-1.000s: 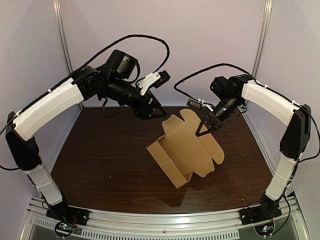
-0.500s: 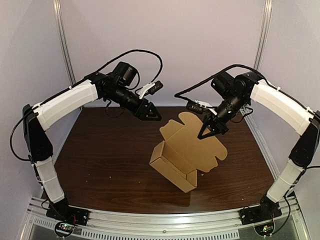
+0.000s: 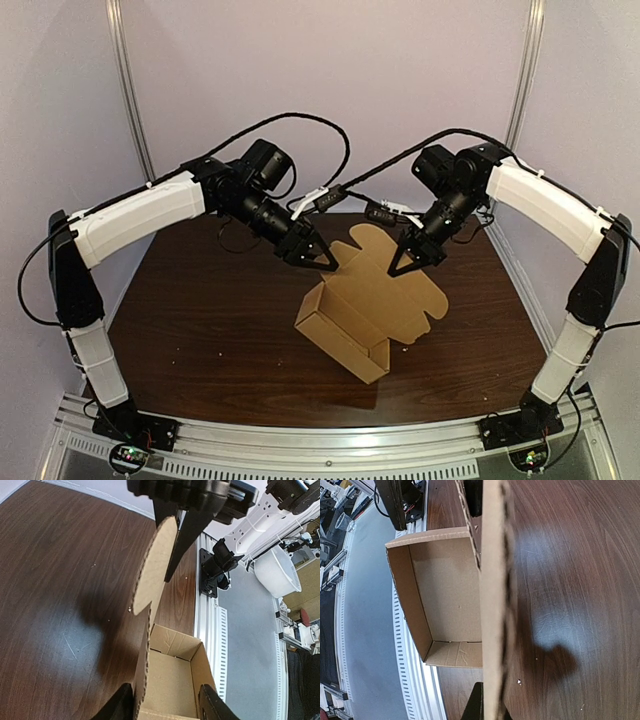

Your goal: Fold the paper box

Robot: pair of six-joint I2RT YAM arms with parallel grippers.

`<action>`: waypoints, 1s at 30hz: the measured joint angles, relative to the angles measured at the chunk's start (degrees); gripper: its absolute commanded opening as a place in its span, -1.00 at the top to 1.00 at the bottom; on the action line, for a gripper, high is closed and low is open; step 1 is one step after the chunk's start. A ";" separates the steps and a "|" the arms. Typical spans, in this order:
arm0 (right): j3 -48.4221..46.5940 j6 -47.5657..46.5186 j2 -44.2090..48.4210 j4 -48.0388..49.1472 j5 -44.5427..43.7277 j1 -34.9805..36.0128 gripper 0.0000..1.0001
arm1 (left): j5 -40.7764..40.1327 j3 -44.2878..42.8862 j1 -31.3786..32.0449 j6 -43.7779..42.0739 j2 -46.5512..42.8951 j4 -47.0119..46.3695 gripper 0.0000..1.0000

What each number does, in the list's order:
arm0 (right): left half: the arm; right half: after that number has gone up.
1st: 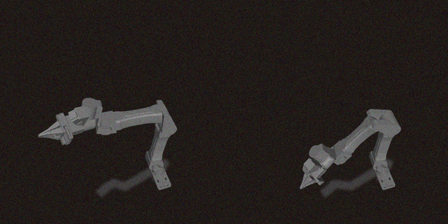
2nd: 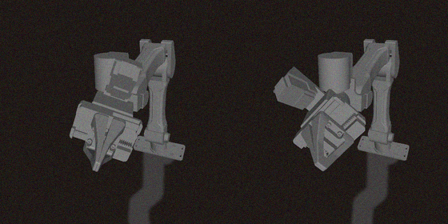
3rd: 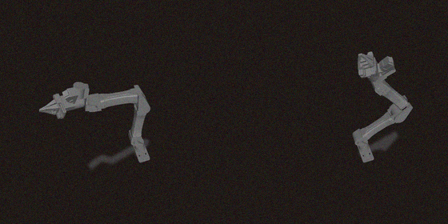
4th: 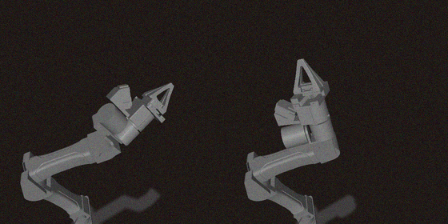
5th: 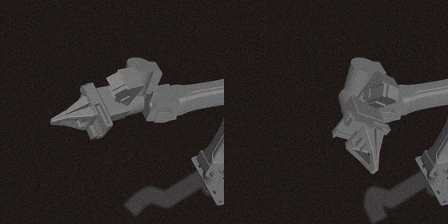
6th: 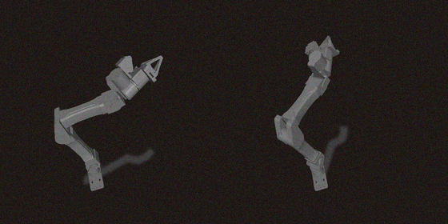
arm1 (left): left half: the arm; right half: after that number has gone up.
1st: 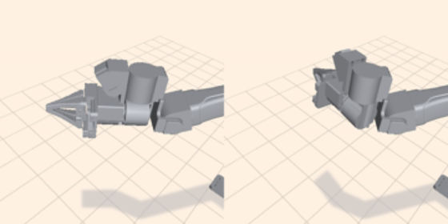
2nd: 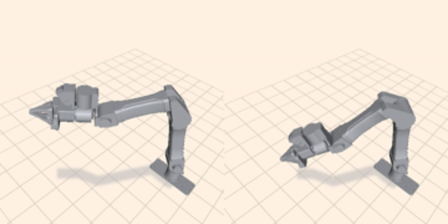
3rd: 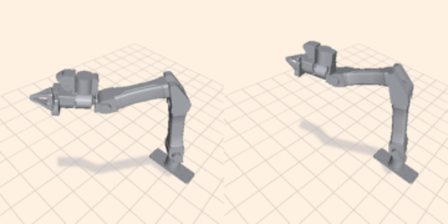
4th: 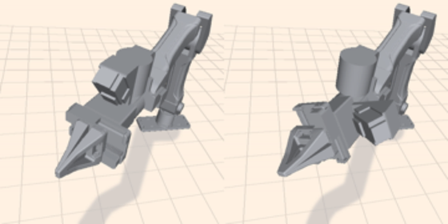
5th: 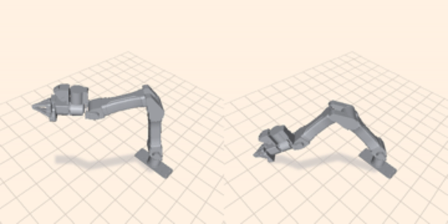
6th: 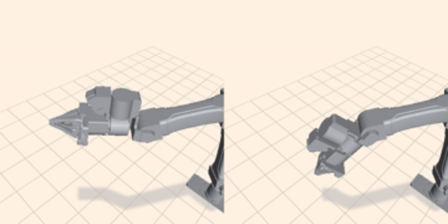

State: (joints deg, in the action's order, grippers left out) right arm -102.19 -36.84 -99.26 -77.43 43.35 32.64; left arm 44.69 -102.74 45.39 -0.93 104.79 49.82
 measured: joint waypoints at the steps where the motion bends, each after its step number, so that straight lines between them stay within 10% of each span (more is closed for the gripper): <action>1: 0.00 0.46 -0.11 -0.02 0.02 0.02 1.00 | 0.24 0.22 0.00 -0.15 0.00 0.00 0.11; 24: -1.29 4.07 -3.61 0.11 -0.20 0.07 1.00 | -15.21 3.98 -2.25 1.64 -8.72 -2.82 -0.30; 30: -1.42 4.50 -3.61 0.09 1.40 0.07 1.00 | -14.99 4.74 -0.74 1.84 -6.60 -4.02 -0.04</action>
State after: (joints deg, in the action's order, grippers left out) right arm -103.61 -32.34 -102.87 -77.34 44.75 32.71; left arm 29.69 -98.00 44.64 0.91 98.19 45.80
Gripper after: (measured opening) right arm 0.016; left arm 0.610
